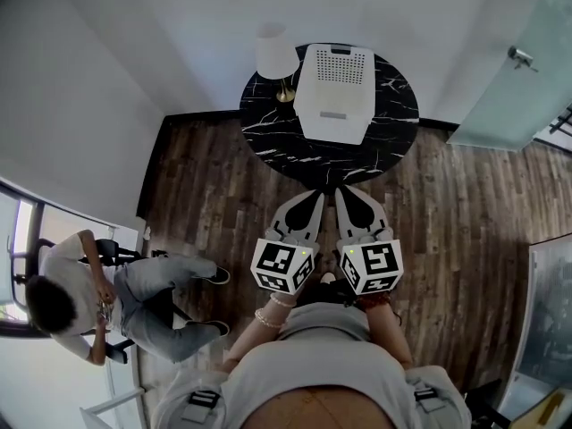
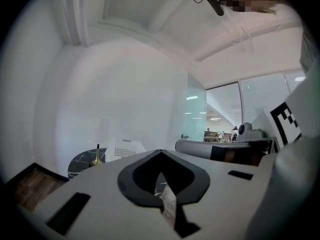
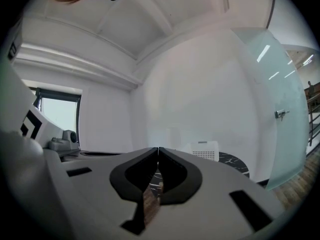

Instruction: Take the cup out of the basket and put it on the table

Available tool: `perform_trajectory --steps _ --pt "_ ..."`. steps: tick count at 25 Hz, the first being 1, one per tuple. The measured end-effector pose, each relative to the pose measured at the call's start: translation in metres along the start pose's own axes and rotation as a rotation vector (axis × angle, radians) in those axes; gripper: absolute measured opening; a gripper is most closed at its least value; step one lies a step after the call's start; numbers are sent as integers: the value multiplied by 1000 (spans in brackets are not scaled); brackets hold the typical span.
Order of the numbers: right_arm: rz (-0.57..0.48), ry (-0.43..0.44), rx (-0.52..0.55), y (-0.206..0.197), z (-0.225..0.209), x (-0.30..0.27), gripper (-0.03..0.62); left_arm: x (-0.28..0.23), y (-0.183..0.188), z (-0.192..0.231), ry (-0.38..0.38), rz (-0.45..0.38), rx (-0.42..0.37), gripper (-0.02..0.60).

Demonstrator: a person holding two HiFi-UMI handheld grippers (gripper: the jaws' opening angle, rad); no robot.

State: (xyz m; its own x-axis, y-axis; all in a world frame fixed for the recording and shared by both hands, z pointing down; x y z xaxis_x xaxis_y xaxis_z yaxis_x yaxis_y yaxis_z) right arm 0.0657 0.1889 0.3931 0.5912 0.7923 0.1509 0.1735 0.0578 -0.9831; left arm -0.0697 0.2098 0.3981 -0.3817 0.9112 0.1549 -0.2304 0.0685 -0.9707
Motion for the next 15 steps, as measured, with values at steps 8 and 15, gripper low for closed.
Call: perform_trajectory --steps 8,15 --pt "2 -48 -12 -1 -22 6 12 -16 -8 -9 -26 15 3 6" --pt "-8 -91 -14 -3 -35 -6 12 -40 -10 -1 -71 11 9 6"
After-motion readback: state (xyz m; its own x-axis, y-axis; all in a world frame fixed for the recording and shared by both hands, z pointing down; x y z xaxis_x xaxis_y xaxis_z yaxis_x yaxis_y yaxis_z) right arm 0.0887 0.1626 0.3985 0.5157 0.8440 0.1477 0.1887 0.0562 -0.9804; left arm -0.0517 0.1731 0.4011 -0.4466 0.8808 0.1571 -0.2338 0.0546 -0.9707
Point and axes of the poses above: the fingertips, and each gripper's own axes: x backward along the fingers, z to its left, y out of its top, the point moved 9 cm from there along x, backward along the fingers, and after that the axes turned 13 degrees about -z, right-handed, at the moved point
